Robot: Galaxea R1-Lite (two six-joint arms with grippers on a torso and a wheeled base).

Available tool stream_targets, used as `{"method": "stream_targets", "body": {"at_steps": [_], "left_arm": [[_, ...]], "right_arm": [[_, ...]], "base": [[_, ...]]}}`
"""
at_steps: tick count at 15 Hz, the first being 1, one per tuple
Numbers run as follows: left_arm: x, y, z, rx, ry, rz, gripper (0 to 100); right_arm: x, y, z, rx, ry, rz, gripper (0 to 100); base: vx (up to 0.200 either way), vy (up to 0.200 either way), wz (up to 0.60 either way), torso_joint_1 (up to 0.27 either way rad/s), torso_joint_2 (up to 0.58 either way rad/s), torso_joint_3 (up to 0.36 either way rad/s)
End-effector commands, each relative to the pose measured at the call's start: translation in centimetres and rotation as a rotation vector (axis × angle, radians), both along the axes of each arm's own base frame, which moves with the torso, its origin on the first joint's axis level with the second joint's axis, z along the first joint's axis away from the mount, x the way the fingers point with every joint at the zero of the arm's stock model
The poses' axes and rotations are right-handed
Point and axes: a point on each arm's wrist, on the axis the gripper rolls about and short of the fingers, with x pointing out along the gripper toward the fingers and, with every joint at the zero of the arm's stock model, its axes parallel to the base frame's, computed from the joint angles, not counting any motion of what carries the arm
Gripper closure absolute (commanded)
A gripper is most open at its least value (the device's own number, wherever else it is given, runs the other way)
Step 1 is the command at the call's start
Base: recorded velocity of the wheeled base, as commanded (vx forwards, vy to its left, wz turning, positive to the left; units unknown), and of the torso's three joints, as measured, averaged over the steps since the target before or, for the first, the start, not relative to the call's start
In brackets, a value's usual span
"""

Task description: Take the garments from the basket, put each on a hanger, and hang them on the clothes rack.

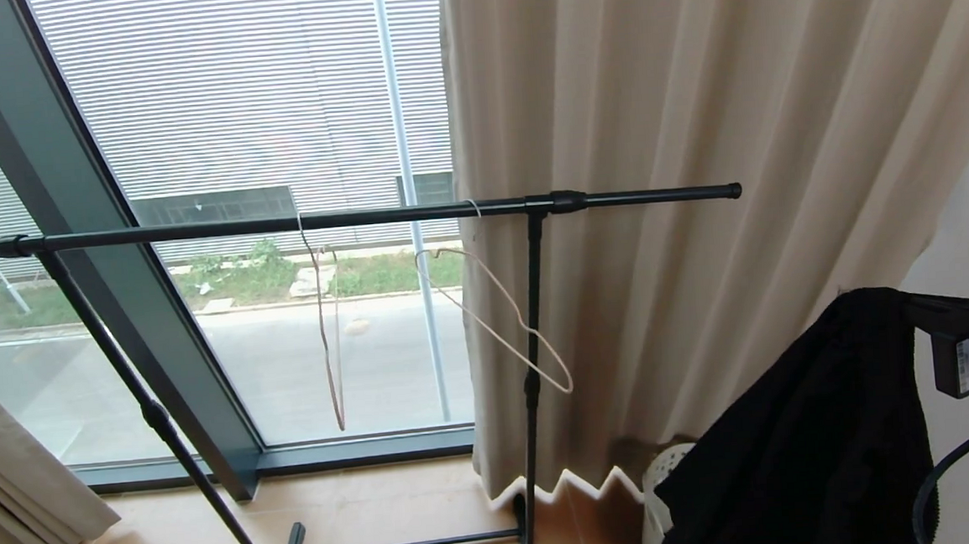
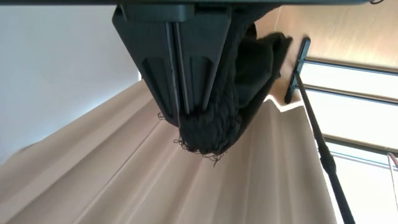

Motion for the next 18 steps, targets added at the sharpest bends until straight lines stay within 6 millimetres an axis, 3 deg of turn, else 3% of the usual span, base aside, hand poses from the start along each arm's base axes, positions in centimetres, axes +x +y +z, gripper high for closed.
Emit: {"method": "stream_targets", "body": {"at_steps": [1, 10, 18], "left_arm": [[0.01, 0.0, 0.01, 0.0, 0.001, 0.0, 0], [0.01, 0.0, 0.01, 0.0, 0.001, 0.001, 0], [0.01, 0.0, 0.03, 0.0, -0.001, 0.0, 0]], "right_arm": [[0.02, 0.0, -0.04, 0.0, 0.002, 0.0, 100], [-0.01, 0.0, -0.13, -0.001, 0.005, 0.0, 100], [-0.01, 0.03, -0.24, -0.001, 0.009, 0.002, 100]], "base": [[0.0, 0.2, 0.0, 0.007, 0.01, 0.002], [0.0, 0.2, 0.0, 0.003, 0.0, 0.003], [-0.175, 0.0, 0.0, 0.001, 0.0, 0.0]]}}
